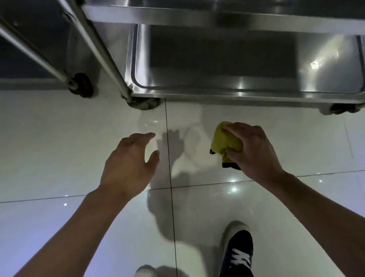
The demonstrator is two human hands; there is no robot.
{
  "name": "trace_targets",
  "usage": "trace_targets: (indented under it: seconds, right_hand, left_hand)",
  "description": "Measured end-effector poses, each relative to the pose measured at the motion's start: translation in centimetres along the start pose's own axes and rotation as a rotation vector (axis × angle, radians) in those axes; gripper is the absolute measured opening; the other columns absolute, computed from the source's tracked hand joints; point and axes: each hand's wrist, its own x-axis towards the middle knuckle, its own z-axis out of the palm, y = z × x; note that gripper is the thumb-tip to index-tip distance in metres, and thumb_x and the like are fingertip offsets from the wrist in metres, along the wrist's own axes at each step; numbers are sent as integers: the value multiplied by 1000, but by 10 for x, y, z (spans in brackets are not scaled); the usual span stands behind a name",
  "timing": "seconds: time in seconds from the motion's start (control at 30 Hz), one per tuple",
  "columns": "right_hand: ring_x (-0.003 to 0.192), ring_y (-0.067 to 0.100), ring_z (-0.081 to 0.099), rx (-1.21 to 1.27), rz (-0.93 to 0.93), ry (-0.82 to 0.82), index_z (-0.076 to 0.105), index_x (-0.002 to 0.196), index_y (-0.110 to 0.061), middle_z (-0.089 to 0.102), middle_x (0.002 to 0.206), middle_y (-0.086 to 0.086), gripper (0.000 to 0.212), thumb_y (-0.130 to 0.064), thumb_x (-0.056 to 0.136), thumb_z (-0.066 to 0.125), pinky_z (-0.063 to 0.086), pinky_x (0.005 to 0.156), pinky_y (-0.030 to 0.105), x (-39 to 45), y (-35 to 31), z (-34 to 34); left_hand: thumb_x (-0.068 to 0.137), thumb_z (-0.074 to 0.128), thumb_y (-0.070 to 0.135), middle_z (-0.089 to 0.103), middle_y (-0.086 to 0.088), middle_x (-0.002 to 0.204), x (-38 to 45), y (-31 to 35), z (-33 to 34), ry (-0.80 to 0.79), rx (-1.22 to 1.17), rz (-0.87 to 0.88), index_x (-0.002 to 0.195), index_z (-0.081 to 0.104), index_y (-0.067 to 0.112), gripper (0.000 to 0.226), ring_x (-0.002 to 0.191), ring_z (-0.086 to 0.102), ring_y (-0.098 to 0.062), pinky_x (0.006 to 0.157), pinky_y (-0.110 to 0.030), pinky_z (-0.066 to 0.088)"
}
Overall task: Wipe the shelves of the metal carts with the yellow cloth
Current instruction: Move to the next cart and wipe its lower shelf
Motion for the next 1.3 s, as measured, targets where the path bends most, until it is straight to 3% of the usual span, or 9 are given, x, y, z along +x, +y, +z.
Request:
trace_targets:
  seconds: [0.13, 0.33, 0.5, 0.67, 0.8, 0.97, 1.3]
  right_hand:
    - [116, 25, 47, 3, -9, 72, 53, 133, -32, 55, 135, -6, 59, -25, 78, 73, 49, 91, 47, 42, 20, 38]
    - [115, 26, 47, -25, -61, 226, 56, 130, -29, 57, 134, -3, 58, -21, 76, 74, 49, 92, 43, 104, 40, 58]
    - [116, 28, 46, 13, -101, 328, 58, 131, -27, 56, 135, -1, 57, -17, 77, 73, 44, 98, 45, 151, 43, 74]
    - [122, 26, 43, 52, -107, 406, 58, 131, -25, 54, 138, -1, 55, -17, 78, 71, 41, 103, 46, 184, 36, 95]
    - [118, 28, 46, 54, -111, 438, 58, 130, -26, 54, 137, -2, 55, -18, 77, 69, 41, 100, 42, 198, 21, 109]
    - [123, 31, 46, -75, -51, 287, 54, 133, -32, 57, 135, -3, 58, -33, 77, 70, 37, 102, 48, 203, 11, 116]
    - [117, 29, 48, -244, -110, 196, 53, 131, -35, 61, 127, -4, 54, -45, 80, 64, 38, 93, 43, 171, -9, 123]
  left_hand:
    - [94, 58, 34, 55, 0, 140, 58, -21, 36, 38, 112, 102, 143, 51, 24, 50, 129, 46, -24, 98, -42, 45]
    - [87, 60, 32, 61, -8, 126, 140, -27, 52, 133, 503, 299, 131, 57, 17, 46, 119, 52, -33, 94, -48, 41]
    - [90, 47, 36, 59, -4, 126, 197, -41, 42, 156, 873, 287, 130, 56, 22, 44, 120, 50, -31, 101, -48, 33]
    - [88, 43, 38, 64, -4, 115, 216, -49, 43, 150, 1067, 261, 123, 62, 27, 41, 110, 56, -29, 109, -51, 20]
    - [85, 44, 37, 69, -2, 106, 217, -53, 44, 160, 1150, 241, 114, 62, 23, 37, 107, 56, -23, 108, -47, 21]
    - [84, 42, 35, 67, -2, 102, 210, -60, 39, 178, 1172, 303, 110, 61, 19, 36, 101, 56, -22, 106, -43, 24]
    - [89, 35, 31, 67, -6, 99, 164, -92, 48, 207, 1137, 336, 113, 64, 14, 41, 98, 57, -27, 106, -45, 26]
